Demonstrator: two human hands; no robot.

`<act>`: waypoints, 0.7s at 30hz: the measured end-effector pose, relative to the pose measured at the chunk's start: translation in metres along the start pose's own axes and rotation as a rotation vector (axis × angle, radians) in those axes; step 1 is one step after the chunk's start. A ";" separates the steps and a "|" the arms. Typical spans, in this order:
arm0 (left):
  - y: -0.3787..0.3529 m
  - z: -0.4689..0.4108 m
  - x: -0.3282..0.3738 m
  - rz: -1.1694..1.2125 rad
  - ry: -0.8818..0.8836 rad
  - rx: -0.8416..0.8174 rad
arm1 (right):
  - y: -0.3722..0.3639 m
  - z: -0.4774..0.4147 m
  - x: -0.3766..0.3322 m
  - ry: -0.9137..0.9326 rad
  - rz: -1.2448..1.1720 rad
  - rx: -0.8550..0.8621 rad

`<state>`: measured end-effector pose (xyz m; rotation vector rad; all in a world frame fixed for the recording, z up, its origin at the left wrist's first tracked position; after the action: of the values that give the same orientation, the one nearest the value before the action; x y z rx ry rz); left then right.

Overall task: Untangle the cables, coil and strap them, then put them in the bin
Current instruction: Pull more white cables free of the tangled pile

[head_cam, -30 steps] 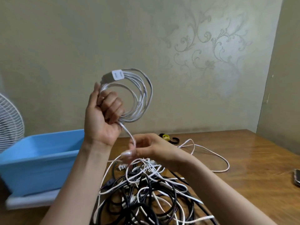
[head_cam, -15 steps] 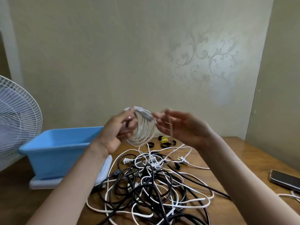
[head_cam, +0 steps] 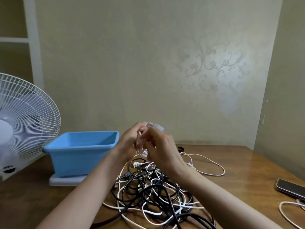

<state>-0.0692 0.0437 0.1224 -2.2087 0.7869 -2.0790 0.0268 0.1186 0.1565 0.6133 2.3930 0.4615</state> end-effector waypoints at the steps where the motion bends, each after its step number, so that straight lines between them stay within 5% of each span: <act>1: 0.002 0.003 0.007 0.120 0.007 -0.037 | -0.001 0.004 0.009 -0.121 -0.275 -0.004; 4: 0.006 0.013 0.030 0.354 -0.013 -0.264 | -0.010 0.018 0.042 -0.392 -0.757 -0.218; 7: 0.016 0.026 0.043 0.338 -0.072 -0.378 | -0.004 0.028 0.074 -0.442 -0.536 -0.542; 9: 0.020 0.027 0.050 0.316 -0.061 -0.459 | 0.005 0.037 0.098 -0.524 -0.517 -0.605; 13: 0.018 0.023 0.057 0.270 0.022 -0.627 | 0.022 0.042 0.140 -0.966 -1.254 -0.380; 15: 0.017 0.017 0.049 0.093 0.041 -0.521 | 0.027 0.027 0.136 -1.035 -1.646 -0.231; 19: 0.003 0.009 0.024 -0.155 0.070 -0.365 | 0.040 -0.009 0.106 -0.860 -1.713 0.036; 21: 0.001 0.001 0.015 -0.209 0.045 -0.318 | 0.035 -0.017 0.082 -0.800 -1.565 -0.022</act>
<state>-0.0684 0.0373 0.1360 -2.5105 0.9928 -2.2390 -0.0310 0.1877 0.1461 -0.9472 1.4313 -0.3952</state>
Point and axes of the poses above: each hand's wrist, its own z-axis away from the middle knuckle, its own y-axis out of the back of the hand, x = y × z, the point moved 6 cm from there along -z, towards the middle knuckle, and after that the axes turned 7 degrees about -z, right-handed, at the moved point
